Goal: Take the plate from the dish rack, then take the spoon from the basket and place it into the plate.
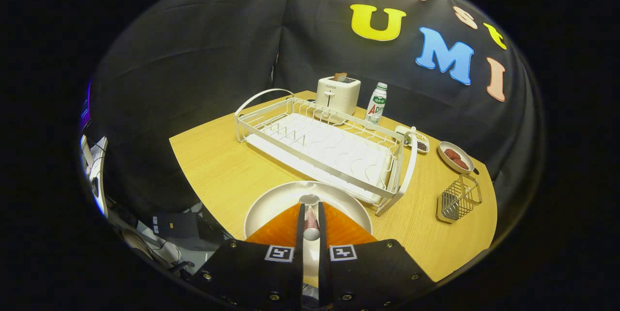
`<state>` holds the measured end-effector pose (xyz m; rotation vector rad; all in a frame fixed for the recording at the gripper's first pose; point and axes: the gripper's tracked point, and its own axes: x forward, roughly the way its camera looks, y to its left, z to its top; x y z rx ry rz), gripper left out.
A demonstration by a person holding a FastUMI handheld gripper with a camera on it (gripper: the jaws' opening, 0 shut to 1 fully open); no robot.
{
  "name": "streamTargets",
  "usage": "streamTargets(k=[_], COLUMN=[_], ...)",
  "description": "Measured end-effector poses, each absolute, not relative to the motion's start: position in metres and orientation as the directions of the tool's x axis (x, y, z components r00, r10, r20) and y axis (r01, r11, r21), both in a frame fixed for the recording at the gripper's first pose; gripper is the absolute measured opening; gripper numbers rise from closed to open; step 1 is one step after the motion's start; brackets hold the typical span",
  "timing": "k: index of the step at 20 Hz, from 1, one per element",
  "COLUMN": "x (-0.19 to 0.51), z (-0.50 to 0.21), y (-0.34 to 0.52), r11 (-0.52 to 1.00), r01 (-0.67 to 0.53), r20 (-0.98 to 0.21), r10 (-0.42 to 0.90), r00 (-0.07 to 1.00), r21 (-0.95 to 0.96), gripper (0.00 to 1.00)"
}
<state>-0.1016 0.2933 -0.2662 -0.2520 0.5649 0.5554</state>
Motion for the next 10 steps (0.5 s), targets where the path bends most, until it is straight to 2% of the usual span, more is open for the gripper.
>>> streamTargets(k=[2,10], x=[-0.099,-0.091], z=[-0.264,-0.246], y=[0.287,0.283], r11=[0.825,0.831], r01=[-0.557,-0.545], r20=[-0.561,-0.521], r10=[0.416,0.42], r00=[0.716,0.743], r21=[-0.098,-0.108], gripper=[0.18,0.2])
